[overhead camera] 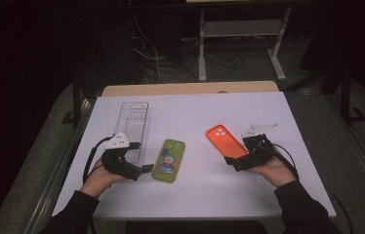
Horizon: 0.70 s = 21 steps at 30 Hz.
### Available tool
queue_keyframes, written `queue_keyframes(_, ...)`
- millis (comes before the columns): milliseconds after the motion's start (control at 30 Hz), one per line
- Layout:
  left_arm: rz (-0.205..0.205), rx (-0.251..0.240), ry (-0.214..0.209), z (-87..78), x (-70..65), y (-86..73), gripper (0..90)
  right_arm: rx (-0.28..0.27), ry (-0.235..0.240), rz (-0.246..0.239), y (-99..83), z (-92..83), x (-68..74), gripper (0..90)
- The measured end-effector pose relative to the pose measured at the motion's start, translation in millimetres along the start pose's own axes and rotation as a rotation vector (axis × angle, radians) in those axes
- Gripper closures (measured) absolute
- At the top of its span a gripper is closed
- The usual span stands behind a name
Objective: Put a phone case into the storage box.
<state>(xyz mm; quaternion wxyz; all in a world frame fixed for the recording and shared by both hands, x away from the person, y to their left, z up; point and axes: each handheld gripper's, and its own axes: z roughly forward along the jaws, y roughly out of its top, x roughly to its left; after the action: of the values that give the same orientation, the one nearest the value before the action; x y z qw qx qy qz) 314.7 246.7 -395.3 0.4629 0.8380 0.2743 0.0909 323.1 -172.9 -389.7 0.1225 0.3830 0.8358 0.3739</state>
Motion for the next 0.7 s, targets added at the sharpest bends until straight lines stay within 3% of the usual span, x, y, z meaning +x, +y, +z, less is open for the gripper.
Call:
queue_keyframes(367,-0.007,0.0,-0.002,0.4,-0.5,0.2,0.0,-0.023,-0.043,0.022,28.2,7.5,-8.5,1.5)
queue_keyframes(533,0.007,0.0,-0.001,0.2,1.1,0.4,0.0,-0.018,-0.065,0.026,38.1,16.9,-14.9,1.5)
queue_keyframes(700,-0.01,-0.001,0.002,-0.7,0.1,0.3,0.0,0.003,-0.105,0.049,46.5,31.5,-22.2,1.5)
